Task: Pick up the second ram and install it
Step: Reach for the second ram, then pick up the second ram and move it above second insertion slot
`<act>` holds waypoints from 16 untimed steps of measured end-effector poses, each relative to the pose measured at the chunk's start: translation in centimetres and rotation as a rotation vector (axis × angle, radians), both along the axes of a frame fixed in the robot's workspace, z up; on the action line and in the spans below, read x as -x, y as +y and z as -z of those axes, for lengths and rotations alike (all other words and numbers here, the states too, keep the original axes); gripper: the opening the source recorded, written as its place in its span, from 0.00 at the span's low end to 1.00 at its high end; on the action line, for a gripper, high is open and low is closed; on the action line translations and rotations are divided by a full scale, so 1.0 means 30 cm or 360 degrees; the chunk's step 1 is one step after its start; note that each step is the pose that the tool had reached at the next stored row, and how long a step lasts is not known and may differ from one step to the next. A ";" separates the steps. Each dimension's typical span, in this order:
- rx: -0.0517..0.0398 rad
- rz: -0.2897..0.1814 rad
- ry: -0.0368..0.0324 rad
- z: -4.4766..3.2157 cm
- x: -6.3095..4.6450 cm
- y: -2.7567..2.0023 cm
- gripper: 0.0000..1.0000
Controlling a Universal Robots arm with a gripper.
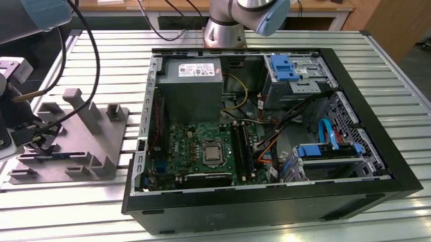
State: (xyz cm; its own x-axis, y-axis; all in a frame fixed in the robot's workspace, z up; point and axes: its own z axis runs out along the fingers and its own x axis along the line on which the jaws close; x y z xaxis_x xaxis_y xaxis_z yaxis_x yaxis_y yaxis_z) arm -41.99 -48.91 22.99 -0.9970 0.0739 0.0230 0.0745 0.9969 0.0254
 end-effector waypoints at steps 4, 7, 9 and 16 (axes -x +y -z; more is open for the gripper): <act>0.0000 0.0000 0.0000 0.001 0.000 0.000 0.10; 0.0000 0.0000 0.0000 0.001 0.000 0.000 0.10; 0.0000 0.0000 0.0000 0.001 0.000 0.000 0.10; 0.0000 -0.0008 0.0000 0.002 0.000 0.000 0.10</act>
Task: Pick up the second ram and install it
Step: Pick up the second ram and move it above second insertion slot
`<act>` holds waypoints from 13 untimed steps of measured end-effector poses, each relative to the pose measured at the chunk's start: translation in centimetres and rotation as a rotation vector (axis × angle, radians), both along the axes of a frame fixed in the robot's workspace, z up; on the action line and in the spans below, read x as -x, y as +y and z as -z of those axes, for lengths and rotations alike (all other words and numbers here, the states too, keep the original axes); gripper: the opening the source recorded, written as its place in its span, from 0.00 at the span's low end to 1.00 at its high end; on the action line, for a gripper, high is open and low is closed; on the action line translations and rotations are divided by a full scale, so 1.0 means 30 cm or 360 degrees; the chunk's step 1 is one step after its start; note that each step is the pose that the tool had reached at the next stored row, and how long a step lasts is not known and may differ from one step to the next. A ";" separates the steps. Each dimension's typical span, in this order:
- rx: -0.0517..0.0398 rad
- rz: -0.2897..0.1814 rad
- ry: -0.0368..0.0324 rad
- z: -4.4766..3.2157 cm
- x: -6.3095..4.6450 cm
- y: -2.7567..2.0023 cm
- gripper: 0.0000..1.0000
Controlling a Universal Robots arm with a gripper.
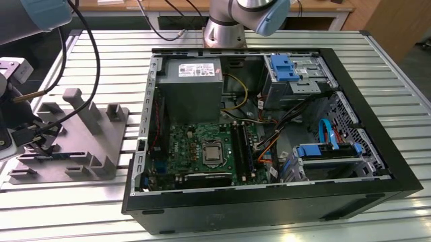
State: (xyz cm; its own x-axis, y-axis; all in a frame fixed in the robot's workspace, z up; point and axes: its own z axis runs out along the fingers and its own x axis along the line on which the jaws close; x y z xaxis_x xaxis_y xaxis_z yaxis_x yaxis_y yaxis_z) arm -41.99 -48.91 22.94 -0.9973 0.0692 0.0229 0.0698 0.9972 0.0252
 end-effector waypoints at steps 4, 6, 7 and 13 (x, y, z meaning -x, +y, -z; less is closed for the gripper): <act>0.0000 -0.0070 0.0000 0.000 0.000 0.000 0.10; 0.0000 -0.0120 0.0000 0.000 0.000 0.000 0.10; 0.0000 -0.0145 0.0000 0.000 0.000 0.000 0.10; 0.0000 -0.0289 0.0000 0.000 0.000 0.000 0.10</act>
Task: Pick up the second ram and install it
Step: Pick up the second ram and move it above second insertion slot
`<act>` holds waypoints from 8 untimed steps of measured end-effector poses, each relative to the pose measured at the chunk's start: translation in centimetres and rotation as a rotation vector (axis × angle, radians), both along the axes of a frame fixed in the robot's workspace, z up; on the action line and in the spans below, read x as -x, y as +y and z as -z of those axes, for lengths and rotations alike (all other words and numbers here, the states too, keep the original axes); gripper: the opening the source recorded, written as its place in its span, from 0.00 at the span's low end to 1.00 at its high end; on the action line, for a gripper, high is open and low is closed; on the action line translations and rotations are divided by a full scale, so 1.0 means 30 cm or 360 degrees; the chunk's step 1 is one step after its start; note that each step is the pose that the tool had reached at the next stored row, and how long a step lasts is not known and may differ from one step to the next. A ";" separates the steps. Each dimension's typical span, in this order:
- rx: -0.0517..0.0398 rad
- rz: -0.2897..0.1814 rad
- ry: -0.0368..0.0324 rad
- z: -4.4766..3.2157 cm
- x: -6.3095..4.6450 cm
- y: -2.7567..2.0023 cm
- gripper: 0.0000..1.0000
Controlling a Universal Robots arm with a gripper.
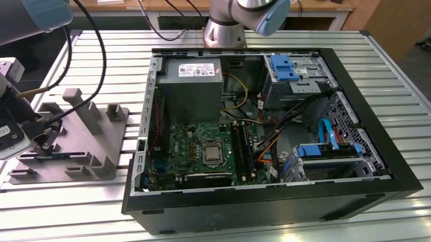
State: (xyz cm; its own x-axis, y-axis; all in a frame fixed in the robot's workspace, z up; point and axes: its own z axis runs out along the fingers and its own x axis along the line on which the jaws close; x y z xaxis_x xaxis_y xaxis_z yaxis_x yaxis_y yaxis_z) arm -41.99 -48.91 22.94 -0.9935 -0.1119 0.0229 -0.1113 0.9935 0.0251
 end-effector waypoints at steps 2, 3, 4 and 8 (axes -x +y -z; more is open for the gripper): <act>0.0000 -0.0054 0.0000 0.000 0.000 0.000 0.10; 0.0000 -0.0079 0.0000 0.000 0.000 0.000 0.10; 0.0000 -0.0103 0.0000 0.000 0.000 0.000 0.10; 0.0000 -0.0196 0.0000 0.000 0.000 0.000 0.10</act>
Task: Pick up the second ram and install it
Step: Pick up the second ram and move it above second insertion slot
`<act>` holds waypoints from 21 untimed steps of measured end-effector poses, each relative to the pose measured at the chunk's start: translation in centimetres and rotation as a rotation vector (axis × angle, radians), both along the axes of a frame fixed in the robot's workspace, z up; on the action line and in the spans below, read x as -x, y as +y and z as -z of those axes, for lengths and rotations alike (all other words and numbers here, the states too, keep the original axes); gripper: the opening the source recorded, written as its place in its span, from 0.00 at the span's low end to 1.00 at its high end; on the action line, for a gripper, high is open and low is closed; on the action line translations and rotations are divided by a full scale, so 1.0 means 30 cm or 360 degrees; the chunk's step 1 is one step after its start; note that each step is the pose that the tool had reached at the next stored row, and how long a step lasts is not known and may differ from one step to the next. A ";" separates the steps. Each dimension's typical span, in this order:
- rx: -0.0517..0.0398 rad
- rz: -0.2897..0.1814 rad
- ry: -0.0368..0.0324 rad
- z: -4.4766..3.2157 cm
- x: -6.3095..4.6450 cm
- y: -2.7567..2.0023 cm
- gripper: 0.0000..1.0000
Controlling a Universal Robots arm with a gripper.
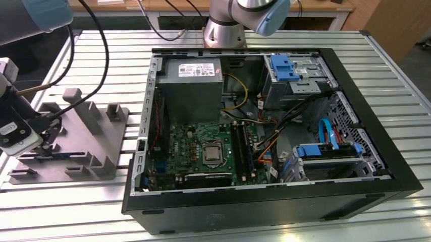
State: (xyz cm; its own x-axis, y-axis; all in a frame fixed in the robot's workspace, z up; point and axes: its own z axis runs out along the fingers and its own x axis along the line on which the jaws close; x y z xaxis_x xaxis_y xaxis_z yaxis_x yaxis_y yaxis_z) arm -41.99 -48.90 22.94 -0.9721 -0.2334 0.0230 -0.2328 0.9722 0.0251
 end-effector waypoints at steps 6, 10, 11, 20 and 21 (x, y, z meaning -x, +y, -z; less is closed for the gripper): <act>0.0000 -0.0151 0.0000 0.000 0.000 0.000 0.10; 0.0000 -0.0246 0.0000 0.000 0.000 0.000 0.10; 0.0000 -0.0270 0.0000 0.000 0.000 0.000 0.10; 0.0000 -0.0481 0.0000 0.000 0.000 0.000 0.10; 0.0000 -0.0507 0.0000 0.001 0.000 0.000 0.10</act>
